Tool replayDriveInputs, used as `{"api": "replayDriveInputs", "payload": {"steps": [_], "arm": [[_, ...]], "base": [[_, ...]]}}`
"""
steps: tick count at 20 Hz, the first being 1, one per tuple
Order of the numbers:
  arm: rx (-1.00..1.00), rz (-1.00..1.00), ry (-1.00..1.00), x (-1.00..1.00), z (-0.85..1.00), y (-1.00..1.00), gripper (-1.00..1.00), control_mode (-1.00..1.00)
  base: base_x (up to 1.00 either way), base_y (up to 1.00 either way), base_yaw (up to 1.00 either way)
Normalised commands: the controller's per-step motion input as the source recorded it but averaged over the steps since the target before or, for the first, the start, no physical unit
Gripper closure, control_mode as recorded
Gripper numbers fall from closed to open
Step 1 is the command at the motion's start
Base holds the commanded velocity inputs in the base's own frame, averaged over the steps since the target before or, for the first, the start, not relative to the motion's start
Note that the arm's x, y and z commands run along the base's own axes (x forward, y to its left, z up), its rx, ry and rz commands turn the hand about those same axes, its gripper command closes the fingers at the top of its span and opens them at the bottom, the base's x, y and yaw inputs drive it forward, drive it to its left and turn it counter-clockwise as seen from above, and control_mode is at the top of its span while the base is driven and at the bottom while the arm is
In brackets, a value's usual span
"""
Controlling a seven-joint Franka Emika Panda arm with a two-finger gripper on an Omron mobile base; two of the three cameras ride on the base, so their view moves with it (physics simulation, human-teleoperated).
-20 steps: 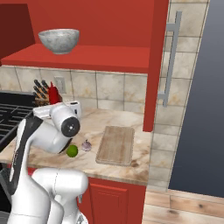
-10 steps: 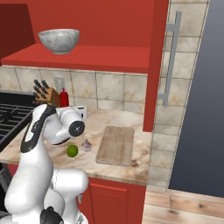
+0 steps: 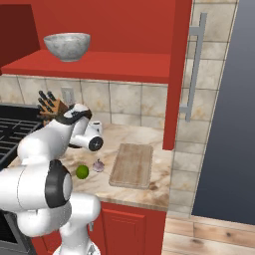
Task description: Open the cabinet. Place the bowl and condiment on the counter. Then place the lime and garlic on the cutting board.
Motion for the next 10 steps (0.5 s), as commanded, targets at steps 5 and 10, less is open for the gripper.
{"api": "replayDriveInputs", "payload": {"steps": [5,10], "arm": [[0.00,0.23,0.00,0.78,-0.40,0.00,1.00,-1.00],[0.00,0.20,0.00,0.71,-0.12,0.00,1.00,-1.00]], "base": [[0.00,0.00,0.00],[0.00,0.00,0.00]]}}
